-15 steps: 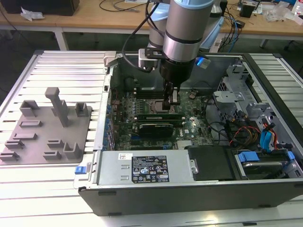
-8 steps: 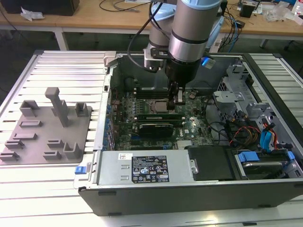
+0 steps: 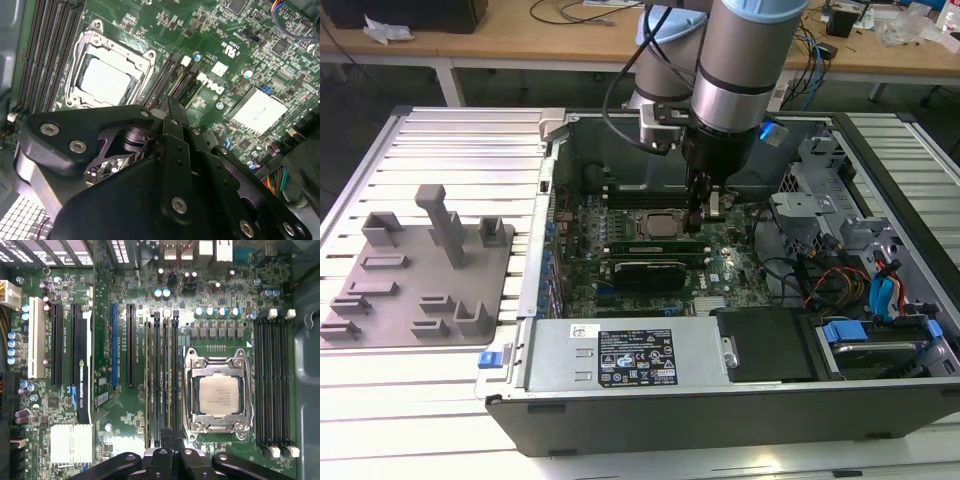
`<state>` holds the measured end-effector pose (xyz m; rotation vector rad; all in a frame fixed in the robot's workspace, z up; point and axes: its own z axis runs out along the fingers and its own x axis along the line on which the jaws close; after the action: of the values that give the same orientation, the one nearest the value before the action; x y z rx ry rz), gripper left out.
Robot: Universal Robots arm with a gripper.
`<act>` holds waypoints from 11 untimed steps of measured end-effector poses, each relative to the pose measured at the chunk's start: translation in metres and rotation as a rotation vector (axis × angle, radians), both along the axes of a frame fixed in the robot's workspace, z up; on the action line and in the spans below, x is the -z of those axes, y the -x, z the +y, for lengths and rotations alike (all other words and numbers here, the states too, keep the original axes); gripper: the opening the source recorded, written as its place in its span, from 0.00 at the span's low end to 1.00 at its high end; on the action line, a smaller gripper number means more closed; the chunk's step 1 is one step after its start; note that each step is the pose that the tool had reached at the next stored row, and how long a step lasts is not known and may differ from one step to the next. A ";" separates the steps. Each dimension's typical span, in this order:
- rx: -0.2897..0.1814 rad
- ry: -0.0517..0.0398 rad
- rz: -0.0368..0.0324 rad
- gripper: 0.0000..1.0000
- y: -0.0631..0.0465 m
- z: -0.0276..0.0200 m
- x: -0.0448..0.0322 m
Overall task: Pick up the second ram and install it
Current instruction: 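Press down the second ram until it locks into place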
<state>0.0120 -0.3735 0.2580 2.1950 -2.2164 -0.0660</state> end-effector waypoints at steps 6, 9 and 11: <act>0.000 -0.0001 0.0011 0.08 -0.011 0.0000 0.0084; 0.000 0.0002 0.0012 0.08 -0.012 0.0000 0.0143; 0.001 0.0001 0.0011 0.08 -0.013 0.0000 0.0168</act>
<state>0.0249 -0.3735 0.2412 2.1933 -2.2168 -0.0671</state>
